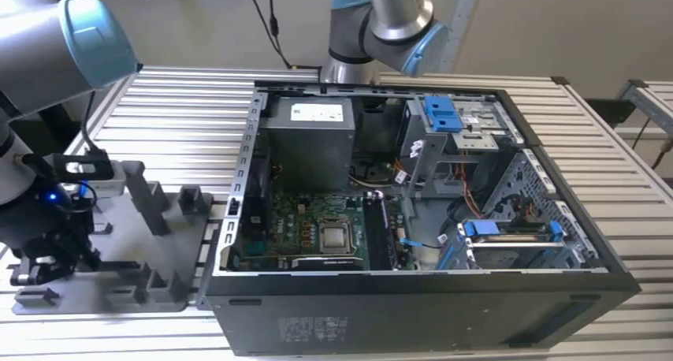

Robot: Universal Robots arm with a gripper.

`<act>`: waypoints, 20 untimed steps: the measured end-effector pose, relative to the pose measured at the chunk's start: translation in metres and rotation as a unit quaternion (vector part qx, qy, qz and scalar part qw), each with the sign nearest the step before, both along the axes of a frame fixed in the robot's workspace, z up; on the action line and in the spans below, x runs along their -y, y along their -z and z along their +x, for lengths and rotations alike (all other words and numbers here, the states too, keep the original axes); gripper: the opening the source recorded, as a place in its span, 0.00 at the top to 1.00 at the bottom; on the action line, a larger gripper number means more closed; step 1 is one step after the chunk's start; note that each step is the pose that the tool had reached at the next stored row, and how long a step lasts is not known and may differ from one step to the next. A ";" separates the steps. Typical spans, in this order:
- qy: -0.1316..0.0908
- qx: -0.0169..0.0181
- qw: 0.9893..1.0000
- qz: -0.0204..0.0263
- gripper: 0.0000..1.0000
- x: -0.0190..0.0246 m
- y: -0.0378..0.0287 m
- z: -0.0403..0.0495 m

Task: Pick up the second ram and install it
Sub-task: 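Pick up the second ram and move it above second insertion slot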

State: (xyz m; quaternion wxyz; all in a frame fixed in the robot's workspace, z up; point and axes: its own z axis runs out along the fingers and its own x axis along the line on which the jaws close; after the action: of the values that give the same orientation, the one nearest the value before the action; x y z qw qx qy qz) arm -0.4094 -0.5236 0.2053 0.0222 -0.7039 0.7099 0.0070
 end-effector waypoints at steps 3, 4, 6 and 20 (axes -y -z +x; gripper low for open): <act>0.000 0.000 1.000 0.000 0.86 0.0000 -0.0038 0.0000; 0.000 0.000 1.000 0.000 0.86 0.0000 -0.0046 0.0000; 0.000 0.000 1.000 0.000 0.86 0.0000 -0.0059 0.0000; 0.000 0.000 1.000 0.000 0.86 0.0000 -0.0225 -0.0005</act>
State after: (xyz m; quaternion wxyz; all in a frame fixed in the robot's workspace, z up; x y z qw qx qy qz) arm -0.4099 -0.5236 0.2278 0.0222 -0.7039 0.7099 0.0070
